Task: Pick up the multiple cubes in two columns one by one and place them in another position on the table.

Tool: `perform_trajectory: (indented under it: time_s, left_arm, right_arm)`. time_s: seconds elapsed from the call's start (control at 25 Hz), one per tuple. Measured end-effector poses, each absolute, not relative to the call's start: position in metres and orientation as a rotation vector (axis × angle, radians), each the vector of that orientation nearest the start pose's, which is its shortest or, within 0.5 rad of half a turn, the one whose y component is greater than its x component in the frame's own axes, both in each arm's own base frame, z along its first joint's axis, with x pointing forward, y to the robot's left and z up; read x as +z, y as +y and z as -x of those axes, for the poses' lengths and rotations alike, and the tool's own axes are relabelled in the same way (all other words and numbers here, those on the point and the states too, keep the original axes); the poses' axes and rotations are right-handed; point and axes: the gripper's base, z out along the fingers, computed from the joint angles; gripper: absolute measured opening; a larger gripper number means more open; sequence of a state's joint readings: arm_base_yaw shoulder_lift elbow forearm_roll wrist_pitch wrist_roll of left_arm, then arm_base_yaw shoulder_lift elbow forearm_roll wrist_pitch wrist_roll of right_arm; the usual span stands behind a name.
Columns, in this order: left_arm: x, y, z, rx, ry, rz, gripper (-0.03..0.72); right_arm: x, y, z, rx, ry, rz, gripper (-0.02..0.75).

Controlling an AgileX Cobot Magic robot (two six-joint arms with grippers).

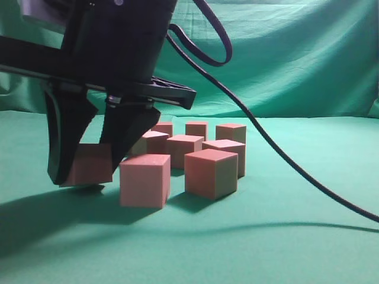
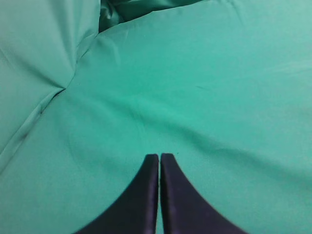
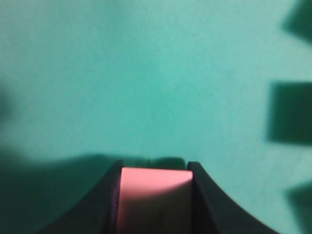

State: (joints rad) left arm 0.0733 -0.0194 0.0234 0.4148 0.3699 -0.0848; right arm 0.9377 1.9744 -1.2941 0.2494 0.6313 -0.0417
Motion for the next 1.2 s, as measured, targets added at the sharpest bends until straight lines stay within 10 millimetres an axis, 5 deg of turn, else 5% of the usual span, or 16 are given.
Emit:
perform_trajectory:
  time_s: [0.2,0.48,0.72,1.0,1.08,1.2]
  left_arm:
    - [0.176,0.017,-0.051,0.399,1.841,-0.109,0.0]
    - [0.176,0.017,-0.051,0.399,1.841,-0.109,0.0]
    - [0.176,0.017,-0.051,0.399,1.841,-0.109,0.0]
    - [0.176,0.017,-0.051,0.399,1.841,-0.109,0.0]
    - [0.176,0.017,-0.051,0.399,1.841,-0.109,0.0]
    - [0.176,0.017,-0.051,0.399,1.841,-0.109,0.0]
  right_arm:
    - [0.162,0.33,-0.226,0.454,2.629,1.128,0.268]
    - [0.167,0.331,-0.229,0.434,2.605,1.159,0.563]
    - [0.22,0.349,-0.245,0.408,2.507,1.213,0.578]
    - [0.336,0.358,-0.25,0.474,2.406,1.196,0.081]
    - [0.365,0.354,-0.247,0.49,2.369,1.2,0.0]
    - [0.402,0.344,-0.239,0.524,2.285,1.189,0.0]
